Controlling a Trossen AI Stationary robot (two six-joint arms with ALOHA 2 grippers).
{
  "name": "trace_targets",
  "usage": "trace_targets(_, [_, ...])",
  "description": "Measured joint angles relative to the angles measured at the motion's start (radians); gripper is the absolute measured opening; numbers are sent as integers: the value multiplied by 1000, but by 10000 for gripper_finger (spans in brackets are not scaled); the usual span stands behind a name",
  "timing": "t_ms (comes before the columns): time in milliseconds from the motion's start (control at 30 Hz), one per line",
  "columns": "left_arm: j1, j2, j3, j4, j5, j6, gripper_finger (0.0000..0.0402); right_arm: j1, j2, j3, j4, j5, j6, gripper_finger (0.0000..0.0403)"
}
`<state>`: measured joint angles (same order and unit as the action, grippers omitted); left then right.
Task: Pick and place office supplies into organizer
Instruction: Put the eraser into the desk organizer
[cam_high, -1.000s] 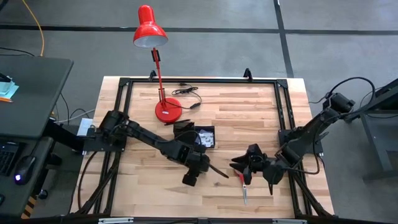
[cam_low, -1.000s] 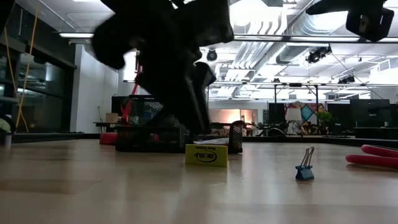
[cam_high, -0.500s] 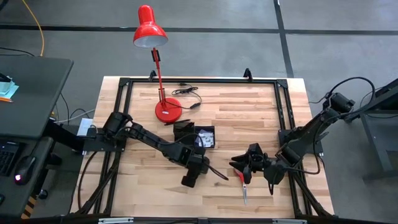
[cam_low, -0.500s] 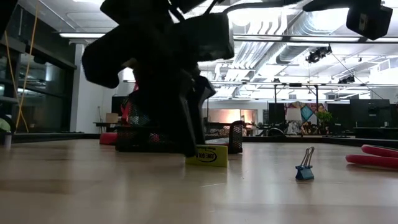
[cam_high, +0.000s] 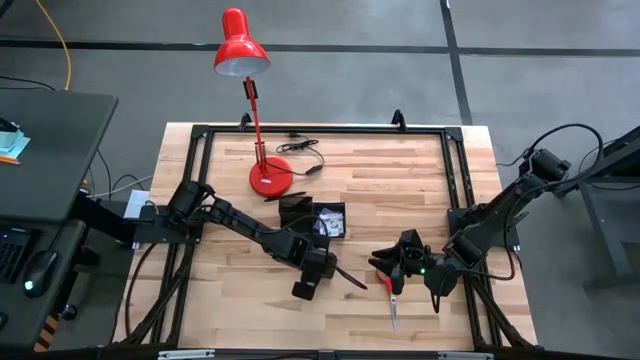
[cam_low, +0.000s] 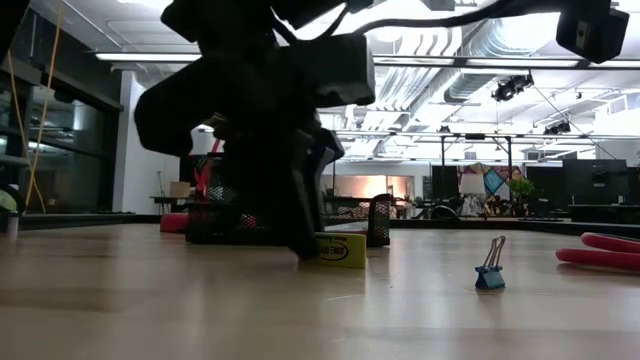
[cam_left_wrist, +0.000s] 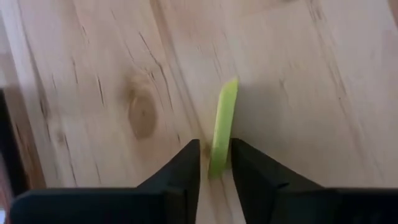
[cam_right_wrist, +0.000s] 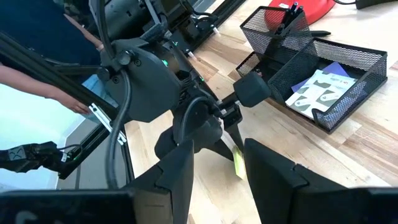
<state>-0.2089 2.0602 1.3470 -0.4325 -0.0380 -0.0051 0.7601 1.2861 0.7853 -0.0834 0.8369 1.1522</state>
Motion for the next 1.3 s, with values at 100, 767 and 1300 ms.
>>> trace_targets(100, [-1, 4, 0, -8, -5, -1, 52, 0, 0, 0, 0, 0, 0, 134])
trace_targets(767, [79, -209, 1, -307, -175, -3, 10, 0, 0, 0, -6, 5, -9, 133])
trace_targets(1300, [207, -251, -1, -506, -96, 11, 5, 0, 0, 0, -10, 9, -27, 133])
